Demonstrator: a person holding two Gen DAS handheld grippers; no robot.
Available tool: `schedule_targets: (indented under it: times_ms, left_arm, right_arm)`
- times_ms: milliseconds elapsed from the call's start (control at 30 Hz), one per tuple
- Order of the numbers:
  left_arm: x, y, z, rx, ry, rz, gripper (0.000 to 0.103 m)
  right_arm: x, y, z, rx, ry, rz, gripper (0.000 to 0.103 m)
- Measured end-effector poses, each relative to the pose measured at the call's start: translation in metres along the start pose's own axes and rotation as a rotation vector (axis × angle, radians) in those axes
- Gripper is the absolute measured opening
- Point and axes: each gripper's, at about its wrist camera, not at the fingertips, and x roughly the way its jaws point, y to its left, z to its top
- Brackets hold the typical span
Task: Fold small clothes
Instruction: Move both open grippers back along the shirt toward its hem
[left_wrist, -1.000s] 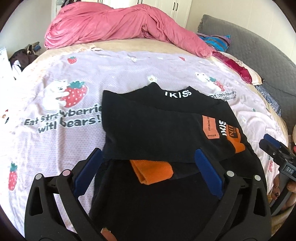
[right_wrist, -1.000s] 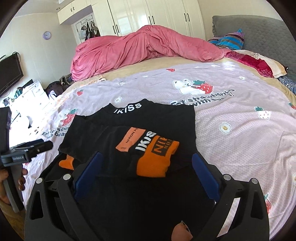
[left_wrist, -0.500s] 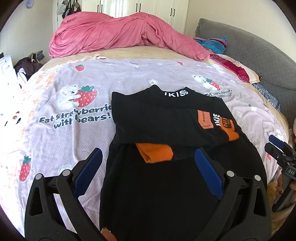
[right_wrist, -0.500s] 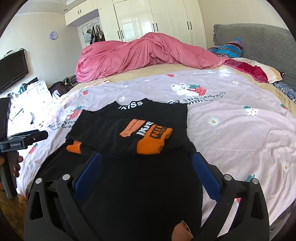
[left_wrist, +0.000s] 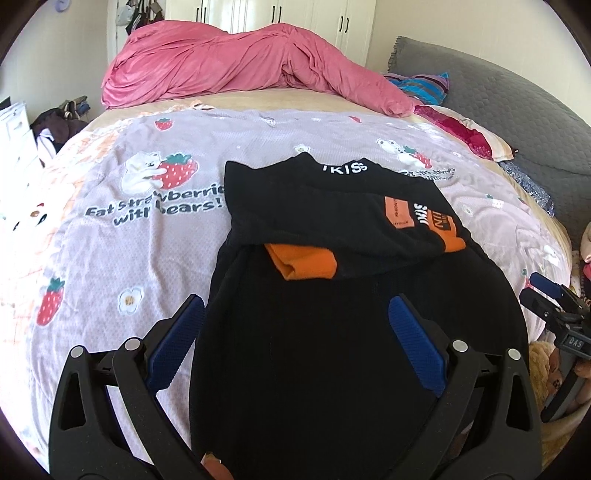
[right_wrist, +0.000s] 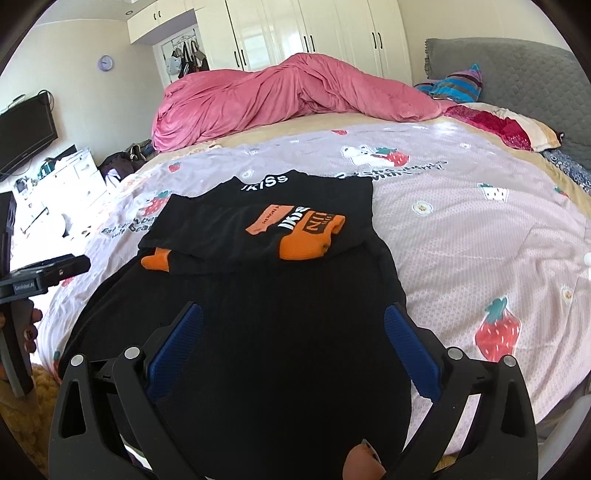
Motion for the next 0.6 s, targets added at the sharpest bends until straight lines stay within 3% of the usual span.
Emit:
schedule_targets:
  times_ms: [267,600]
  left_arm:
    - [-0.015,0.02,-0.028,-0.042,0.023,0.011,0.094]
    - [-0.032,0.061,-0.077,-0.122,0.091,0.107,0.094]
  right_arm:
    - [-0.016,0.002,-0.008,0.006,0.01,-0.021,0.098]
    - [-0.036,-0.011,-0.041,0.042,0.056,-0.023,0.098]
